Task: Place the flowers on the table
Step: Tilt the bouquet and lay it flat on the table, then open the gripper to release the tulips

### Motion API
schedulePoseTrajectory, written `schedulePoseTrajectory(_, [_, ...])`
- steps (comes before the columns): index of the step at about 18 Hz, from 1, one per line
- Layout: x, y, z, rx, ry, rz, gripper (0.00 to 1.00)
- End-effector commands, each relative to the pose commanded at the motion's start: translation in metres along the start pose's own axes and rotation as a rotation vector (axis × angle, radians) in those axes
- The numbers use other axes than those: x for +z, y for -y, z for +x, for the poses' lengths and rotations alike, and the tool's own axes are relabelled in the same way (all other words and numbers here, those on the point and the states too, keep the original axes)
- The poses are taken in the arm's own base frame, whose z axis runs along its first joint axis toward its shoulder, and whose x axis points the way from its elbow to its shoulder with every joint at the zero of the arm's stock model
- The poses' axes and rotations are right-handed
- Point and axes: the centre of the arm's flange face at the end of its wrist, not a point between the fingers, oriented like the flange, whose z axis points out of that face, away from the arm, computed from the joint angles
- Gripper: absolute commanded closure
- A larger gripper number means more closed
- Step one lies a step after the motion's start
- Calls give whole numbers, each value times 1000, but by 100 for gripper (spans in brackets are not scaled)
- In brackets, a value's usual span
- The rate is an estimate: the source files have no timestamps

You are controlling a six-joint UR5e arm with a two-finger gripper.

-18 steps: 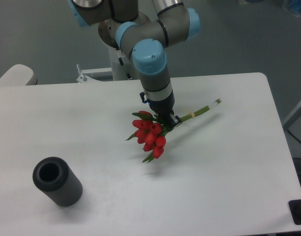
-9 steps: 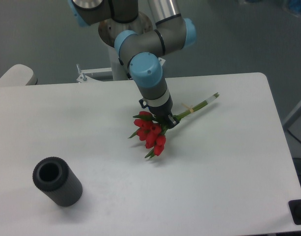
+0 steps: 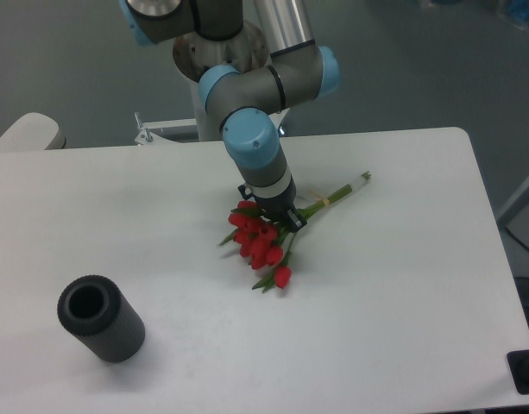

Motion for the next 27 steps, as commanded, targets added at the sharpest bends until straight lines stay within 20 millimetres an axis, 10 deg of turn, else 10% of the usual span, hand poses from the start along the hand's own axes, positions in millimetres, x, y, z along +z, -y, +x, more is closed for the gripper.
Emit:
schedulePoseTrajectory(5, [-9,0,-6,0,21,4,11])
schedulePoseTrajectory(9, [-58,3,-31,-14,121,24,0])
schedulePoseTrajectory(20, [-182,68,-96,-214,231,199,0])
schedulePoseTrajectory(27, [-224,84,-123,-290,210,430,0])
